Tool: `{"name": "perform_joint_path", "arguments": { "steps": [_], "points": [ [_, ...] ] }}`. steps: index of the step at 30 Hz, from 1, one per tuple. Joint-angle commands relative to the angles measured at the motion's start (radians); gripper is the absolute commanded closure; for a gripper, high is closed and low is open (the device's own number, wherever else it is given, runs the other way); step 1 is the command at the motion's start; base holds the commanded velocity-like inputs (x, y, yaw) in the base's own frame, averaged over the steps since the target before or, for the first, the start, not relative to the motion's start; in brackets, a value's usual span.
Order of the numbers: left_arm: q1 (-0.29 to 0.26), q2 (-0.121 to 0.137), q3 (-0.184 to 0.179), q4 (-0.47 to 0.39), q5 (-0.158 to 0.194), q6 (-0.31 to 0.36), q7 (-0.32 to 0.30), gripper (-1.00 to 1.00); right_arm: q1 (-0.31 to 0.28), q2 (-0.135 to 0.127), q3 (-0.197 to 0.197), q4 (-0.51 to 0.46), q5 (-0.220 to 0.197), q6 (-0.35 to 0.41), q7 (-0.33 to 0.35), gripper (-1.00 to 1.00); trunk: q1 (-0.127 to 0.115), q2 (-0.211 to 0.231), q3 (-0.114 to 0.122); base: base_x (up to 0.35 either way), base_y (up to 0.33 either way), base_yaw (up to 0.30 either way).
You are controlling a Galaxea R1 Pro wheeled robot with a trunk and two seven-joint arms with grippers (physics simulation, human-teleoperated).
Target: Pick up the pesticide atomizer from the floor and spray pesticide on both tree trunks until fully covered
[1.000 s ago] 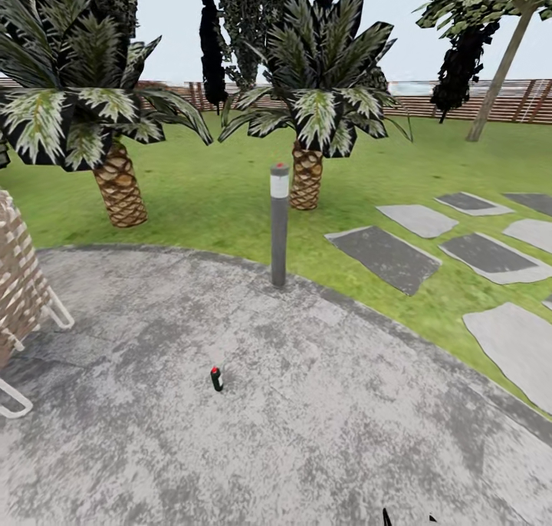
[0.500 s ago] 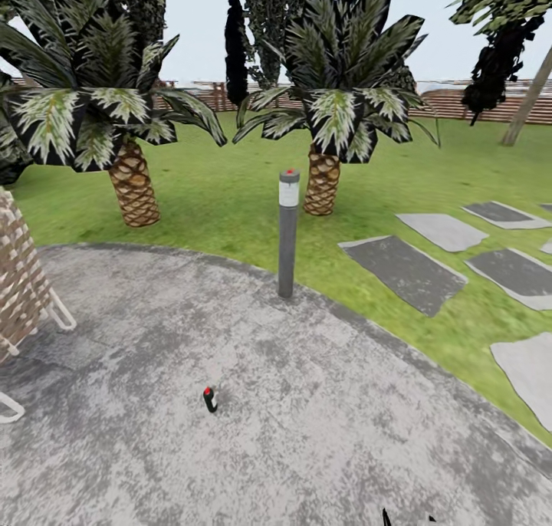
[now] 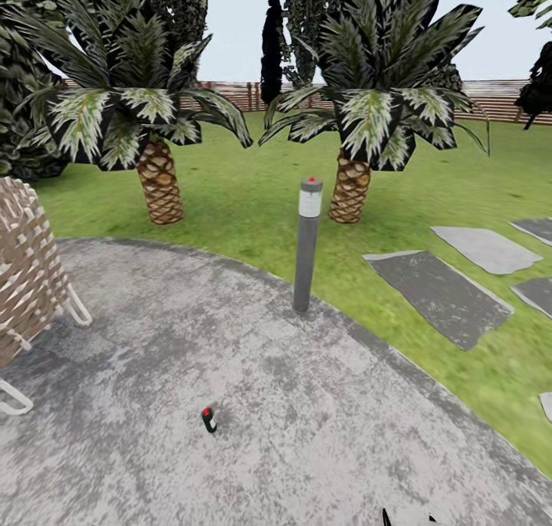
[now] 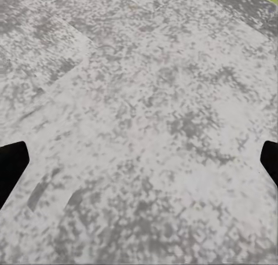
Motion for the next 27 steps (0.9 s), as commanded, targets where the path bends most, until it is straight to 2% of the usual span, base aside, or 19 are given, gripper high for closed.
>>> {"name": "perform_joint_path", "arguments": {
  "steps": [1, 6, 8, 9, 11, 14, 15, 19, 23, 24, 27],
  "points": [
    [0.0, 0.001, 0.0, 0.0, 0.0, 0.0, 0.0, -1.0, 0.0, 0.0, 0.0, 0.0, 0.0, 0.0, 0.0, -1.0, 0.0, 0.0, 0.0, 0.289, -0.193, 0.038],
    [-0.02, 0.001, -0.008, -0.027, -0.01, 0.001, -0.005, -1.0, -0.001, 0.0, -0.003, -0.01, -0.002, 0.0, -0.001, -1.0, 0.0, 0.0, 0.0, 0.095, -0.056, 0.008],
    [-0.105, 0.005, -0.012, -0.043, -0.015, 0.007, -0.014, -1.0, -0.003, 0.0, -0.003, -0.048, -0.001, 0.0, -0.001, -1.0, 0.0, 0.0, 0.0, 0.003, -0.002, 0.0],
    [-0.178, 0.006, -0.013, -0.046, -0.023, 0.012, -0.019, -1.0, -0.008, -0.001, -0.003, -0.099, -0.001, 0.0, -0.002, -1.0, 0.0, 0.0, 0.0, 0.001, -0.001, 0.0],
    [-0.248, 0.007, -0.014, -0.045, -0.044, 0.015, -0.027, -1.0, -0.016, -0.001, -0.003, -0.15, -0.001, 0.001, -0.002, -1.0, 0.0, 0.0, 0.0, 0.0, 0.0, 0.0],
    [-0.349, 0.007, -0.013, -0.04, -0.113, 0.044, -0.045, -1.0, -0.047, 0.0, -0.003, -0.191, -0.001, 0.005, -0.003, -1.0, 0.0, 0.0, 0.0, 0.0, 0.0, 0.0],
    [-0.383, 0.007, -0.013, -0.039, -0.138, 0.08, -0.048, -1.0, -0.073, 0.0, -0.003, -0.194, -0.001, 0.006, -0.004, -1.0, 0.0, 0.0, 0.0, 0.0, 0.0, 0.0],
    [-0.408, 0.003, -0.017, -0.048, -0.161, 0.123, -0.051, -1.0, -0.103, 0.001, -0.004, -0.197, -0.001, 0.006, -0.004, -1.0, 0.0, 0.0, 0.0, 0.0, 0.0, 0.0],
    [-0.409, -0.004, -0.025, -0.047, -0.163, 0.129, -0.052, -1.0, -0.107, 0.001, -0.001, -0.201, -0.002, 0.004, -0.002, -1.0, 0.0, 0.0, 0.0, 0.051, 0.045, 0.0],
    [-0.408, -0.004, -0.044, -0.04, -0.163, 0.131, -0.052, -1.0, -0.108, 0.002, 0.0, -0.202, -0.003, 0.003, -0.002, -1.0, 0.0, 0.0, 0.0, 0.224, 0.213, -0.152],
    [-0.408, -0.006, -0.049, -0.036, -0.162, 0.132, -0.051, -1.0, -0.108, 0.002, 0.0, -0.202, -0.003, 0.003, -0.002, -1.0, 0.0, 0.0, 0.0, 0.24, 0.229, -0.259]
  ]
}}
